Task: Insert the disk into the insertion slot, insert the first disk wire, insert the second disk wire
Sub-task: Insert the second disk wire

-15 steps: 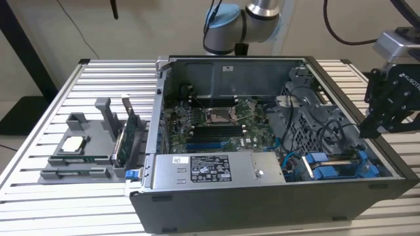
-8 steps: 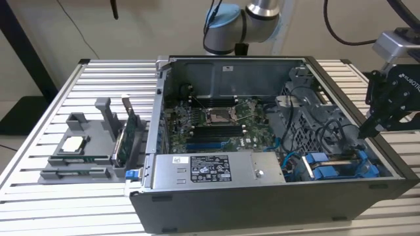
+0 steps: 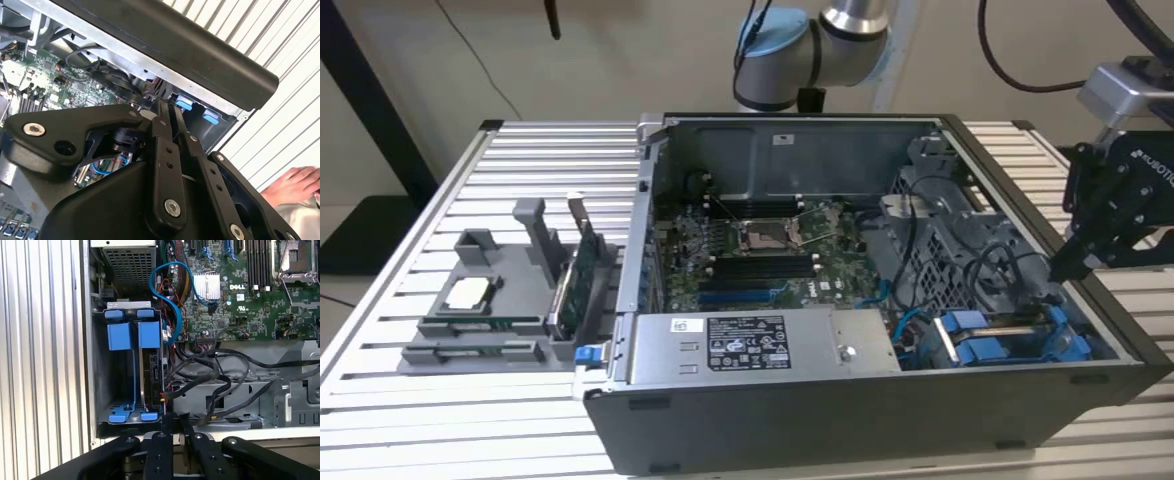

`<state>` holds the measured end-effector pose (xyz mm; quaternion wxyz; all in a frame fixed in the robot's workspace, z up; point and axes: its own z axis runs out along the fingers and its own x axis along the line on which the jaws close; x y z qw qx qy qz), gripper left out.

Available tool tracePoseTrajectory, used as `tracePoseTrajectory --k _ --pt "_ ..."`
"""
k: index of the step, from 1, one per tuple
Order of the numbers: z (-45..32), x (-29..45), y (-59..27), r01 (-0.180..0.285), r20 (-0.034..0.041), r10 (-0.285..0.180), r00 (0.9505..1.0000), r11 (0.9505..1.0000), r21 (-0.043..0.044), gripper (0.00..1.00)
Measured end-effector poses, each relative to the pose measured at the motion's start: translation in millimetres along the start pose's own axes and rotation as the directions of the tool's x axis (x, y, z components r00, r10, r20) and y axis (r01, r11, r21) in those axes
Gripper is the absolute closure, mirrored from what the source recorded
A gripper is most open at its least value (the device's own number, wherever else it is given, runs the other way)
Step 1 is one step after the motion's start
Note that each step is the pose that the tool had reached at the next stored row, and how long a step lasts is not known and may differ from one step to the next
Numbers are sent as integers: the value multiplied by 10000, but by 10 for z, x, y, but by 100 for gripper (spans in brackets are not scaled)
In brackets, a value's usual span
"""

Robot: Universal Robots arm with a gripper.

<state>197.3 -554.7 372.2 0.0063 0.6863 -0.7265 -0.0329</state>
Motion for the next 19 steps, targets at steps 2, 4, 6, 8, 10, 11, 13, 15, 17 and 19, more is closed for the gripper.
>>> tracePoseTrajectory --k 2,4,6,8,10,11,13,15,17,19 --pt "0 3 0 0 1 0 10000 10000 -3 74" --pt "1 8 0 -17 1 17 10000 10000 -10 74" --pt "1 13 -1 -96 3 96 10000 9999 -31 74" --pt "2 13 -1 -142 -6 142 9999 9999 -49 74" --pt "2 14 -1 -162 -46 162 9999 9999 -54 74" --pt "3 14 -1 -166 -73 165 9998 9998 -60 74" --pt "2 14 -1 -173 -162 172 9997 9998 -69 74" --pt "4 14 -1 -175 -201 174 9996 9998 -70 74" --pt "3 14 -1 -176 -203 174 9996 9998 -71 74" --pt "3 14 -1 -175 -203 174 9996 9998 -71 74"
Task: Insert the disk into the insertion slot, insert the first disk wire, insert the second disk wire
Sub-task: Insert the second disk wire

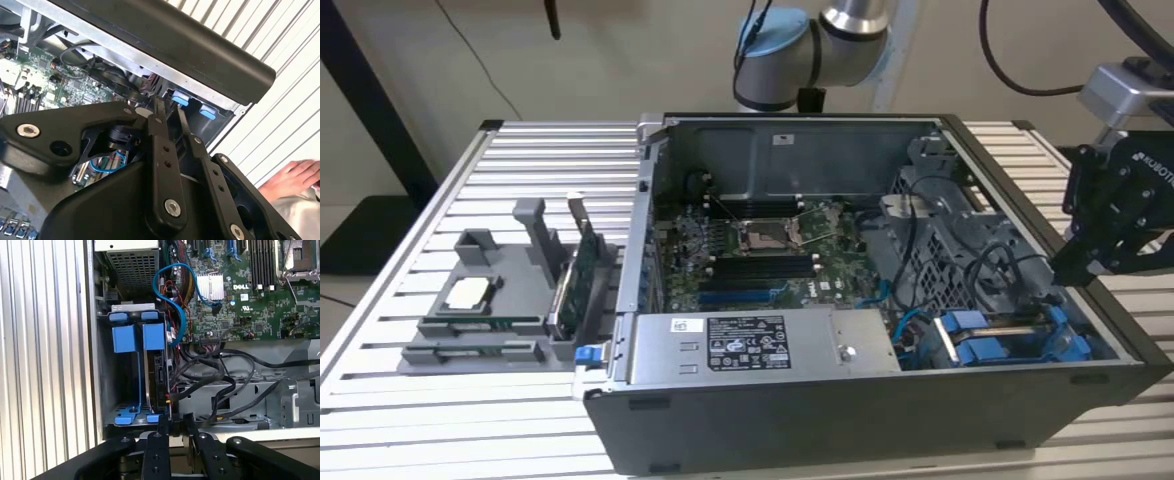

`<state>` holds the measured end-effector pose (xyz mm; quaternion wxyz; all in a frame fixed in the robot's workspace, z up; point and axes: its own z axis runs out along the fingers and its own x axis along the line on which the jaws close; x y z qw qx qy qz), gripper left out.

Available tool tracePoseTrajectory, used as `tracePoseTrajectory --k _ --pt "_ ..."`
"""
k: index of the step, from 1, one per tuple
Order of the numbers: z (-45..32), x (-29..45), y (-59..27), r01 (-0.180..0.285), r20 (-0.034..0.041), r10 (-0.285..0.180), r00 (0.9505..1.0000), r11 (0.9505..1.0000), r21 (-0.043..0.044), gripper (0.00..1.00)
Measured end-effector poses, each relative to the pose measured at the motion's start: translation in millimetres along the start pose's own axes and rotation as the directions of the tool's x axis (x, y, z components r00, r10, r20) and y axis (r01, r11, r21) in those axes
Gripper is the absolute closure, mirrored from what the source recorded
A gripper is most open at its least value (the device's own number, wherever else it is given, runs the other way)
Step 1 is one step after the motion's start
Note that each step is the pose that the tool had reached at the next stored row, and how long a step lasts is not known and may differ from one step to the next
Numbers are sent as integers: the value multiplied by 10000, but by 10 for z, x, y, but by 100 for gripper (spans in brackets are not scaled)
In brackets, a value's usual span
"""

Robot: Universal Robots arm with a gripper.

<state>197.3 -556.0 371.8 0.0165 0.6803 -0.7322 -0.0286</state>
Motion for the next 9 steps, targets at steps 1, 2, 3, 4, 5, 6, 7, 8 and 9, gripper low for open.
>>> tracePoseTrajectory --k 1,2,3,4,5,6,7,8,9 --pt "0 0 0 1 0 -1 10000 10000 0 74" --pt "0 0 1 1 -1 -1 10000 10000 0 76" --pt "0 0 2 0 0 0 10000 10000 0 76" --pt "0 1 2 -1 0 1 10000 10000 0 83" --pt "0 0 2 -1 1 1 10000 10000 0 83" --pt "0 0 2 -1 1 1 10000 10000 0 83" --pt "0 0 2 -1 1 1 10000 10000 0 83" --pt "0 0 3 -2 1 2 10000 10000 0 83" --pt "0 0 4 -4 1 4 10000 10000 0 83"
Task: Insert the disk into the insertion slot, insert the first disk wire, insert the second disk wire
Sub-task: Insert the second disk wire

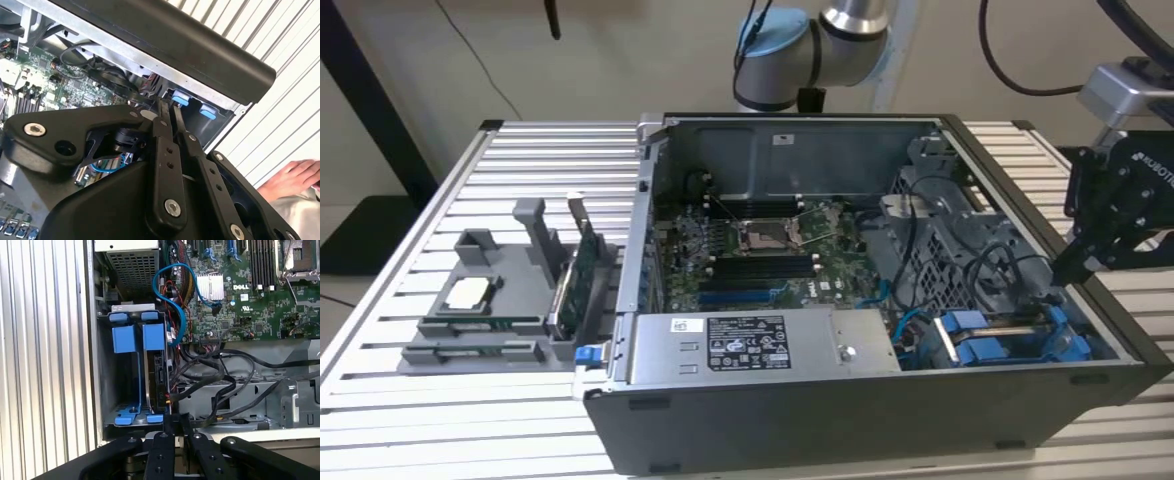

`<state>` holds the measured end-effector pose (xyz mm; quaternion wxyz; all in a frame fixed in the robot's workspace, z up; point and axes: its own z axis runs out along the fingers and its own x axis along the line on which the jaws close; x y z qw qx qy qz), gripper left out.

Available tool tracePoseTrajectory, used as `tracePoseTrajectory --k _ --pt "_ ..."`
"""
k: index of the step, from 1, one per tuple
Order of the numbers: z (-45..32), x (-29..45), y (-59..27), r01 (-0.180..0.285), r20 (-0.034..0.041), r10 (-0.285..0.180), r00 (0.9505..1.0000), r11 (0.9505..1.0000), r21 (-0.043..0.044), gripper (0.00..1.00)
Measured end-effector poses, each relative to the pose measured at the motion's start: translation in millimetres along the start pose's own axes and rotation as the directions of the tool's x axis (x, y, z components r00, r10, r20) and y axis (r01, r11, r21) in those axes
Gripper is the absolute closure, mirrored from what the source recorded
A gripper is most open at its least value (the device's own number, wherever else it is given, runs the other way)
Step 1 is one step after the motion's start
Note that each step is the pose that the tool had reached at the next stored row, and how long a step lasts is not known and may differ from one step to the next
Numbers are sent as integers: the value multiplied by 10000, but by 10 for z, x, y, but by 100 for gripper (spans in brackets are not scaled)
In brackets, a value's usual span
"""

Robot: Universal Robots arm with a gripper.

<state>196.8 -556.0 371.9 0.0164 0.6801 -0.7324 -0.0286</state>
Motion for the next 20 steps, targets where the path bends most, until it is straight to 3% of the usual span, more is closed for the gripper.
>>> tracePoseTrajectory --k 7,20 --pt "-16 3 37 -35 6 35 10000 10000 1 84" --pt "-155 8 279 -149 17 149 9999 9999 1 84"
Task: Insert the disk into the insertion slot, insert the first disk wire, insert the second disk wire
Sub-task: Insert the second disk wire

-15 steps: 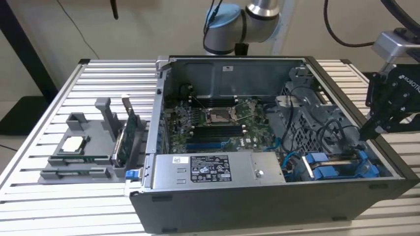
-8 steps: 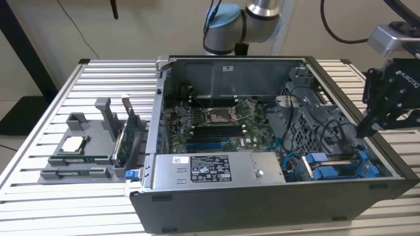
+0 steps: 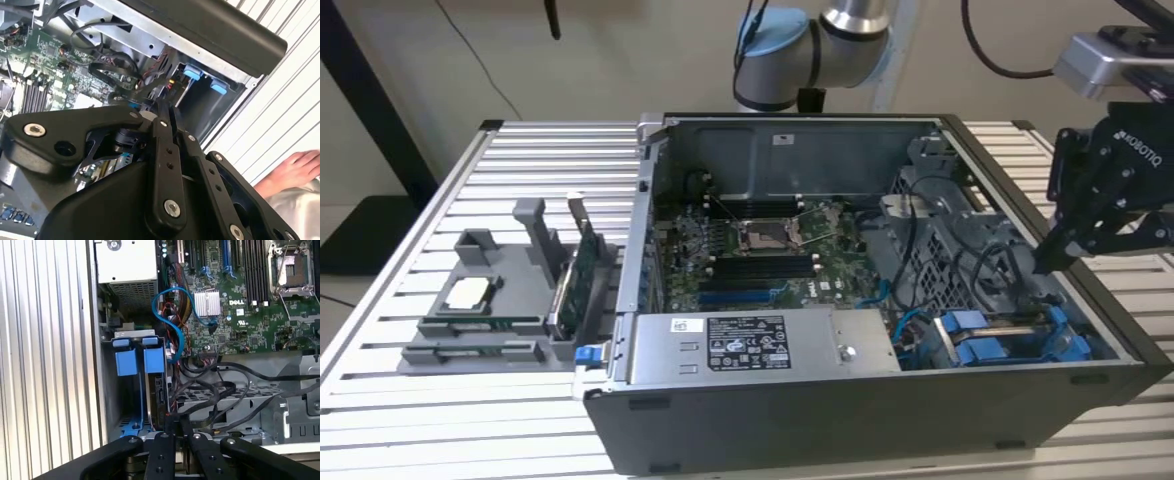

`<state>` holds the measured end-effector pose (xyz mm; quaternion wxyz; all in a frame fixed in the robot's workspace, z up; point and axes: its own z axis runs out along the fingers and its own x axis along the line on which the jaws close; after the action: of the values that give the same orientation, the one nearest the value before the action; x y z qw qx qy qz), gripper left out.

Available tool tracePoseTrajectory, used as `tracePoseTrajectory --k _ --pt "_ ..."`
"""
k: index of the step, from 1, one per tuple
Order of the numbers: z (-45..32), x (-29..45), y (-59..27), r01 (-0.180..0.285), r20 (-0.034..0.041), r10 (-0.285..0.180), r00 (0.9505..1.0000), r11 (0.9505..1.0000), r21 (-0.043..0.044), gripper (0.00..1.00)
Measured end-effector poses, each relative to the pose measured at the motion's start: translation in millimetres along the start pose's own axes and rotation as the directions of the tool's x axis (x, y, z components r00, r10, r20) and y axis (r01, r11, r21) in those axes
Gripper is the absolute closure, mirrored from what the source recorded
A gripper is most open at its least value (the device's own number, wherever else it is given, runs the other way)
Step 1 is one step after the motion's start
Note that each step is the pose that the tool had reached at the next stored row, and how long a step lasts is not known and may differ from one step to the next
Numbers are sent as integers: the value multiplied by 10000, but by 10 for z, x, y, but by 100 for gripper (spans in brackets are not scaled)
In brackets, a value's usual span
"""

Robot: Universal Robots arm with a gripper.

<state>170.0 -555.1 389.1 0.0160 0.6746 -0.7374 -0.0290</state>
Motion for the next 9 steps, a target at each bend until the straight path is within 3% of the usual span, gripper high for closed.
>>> tracePoseTrajectory --k 9 --pt "-7 22 272 -47 4 47 10000 10000 27 84"
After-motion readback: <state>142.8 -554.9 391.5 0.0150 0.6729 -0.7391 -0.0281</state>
